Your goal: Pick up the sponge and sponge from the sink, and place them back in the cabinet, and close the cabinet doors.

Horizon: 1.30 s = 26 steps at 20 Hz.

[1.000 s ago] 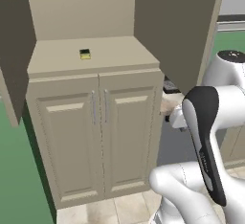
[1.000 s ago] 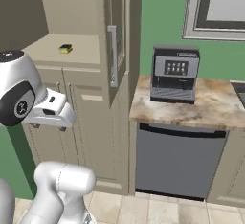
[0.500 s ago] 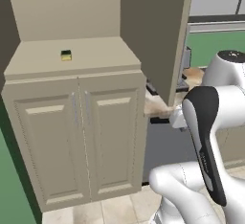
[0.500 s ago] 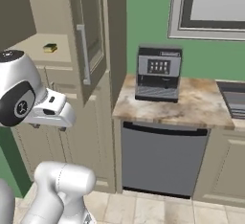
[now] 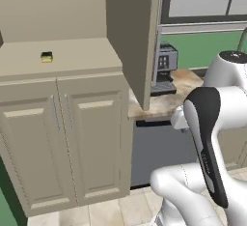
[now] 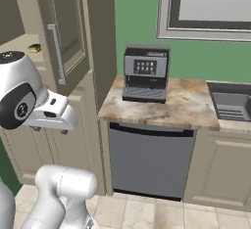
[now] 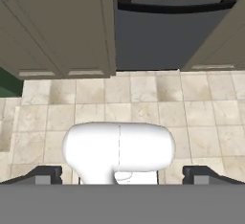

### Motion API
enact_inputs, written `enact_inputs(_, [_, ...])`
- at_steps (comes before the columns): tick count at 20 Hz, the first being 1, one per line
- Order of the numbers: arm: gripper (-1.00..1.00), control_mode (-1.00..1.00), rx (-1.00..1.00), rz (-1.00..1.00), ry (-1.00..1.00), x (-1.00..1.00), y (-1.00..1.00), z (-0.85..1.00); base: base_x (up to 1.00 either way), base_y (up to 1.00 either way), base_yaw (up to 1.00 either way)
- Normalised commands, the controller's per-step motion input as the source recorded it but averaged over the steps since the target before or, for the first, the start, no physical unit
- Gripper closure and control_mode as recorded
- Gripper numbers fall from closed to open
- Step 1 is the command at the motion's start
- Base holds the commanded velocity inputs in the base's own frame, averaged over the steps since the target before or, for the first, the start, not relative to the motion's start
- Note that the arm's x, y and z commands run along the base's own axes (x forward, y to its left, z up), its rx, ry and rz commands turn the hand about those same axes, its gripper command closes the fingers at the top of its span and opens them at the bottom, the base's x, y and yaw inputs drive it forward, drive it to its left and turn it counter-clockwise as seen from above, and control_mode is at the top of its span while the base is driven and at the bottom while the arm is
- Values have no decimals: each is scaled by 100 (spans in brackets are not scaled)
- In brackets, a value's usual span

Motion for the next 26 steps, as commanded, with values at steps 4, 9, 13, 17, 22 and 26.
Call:
enact_inputs(4, [-100, 100, 0, 0, 0, 0, 0, 0, -5, -48, 0])
enact_inputs(9, [-100, 100, 0, 0, 0, 0, 0, 0, -1, -47, 0])
enact_inputs(13, [-100, 100, 0, 0, 0, 0, 0, 0, 0, -51, 0])
enact_inputs(17, [-100, 100, 0, 0, 0, 0, 0, 0, 0, -54, 0])
enact_inputs(22, [-100, 100, 0, 0, 0, 0, 0, 0, 0, -57, 0])
enact_inputs(26, [-100, 100, 0, 0, 0, 0, 0, 0, 0, -62, 0])
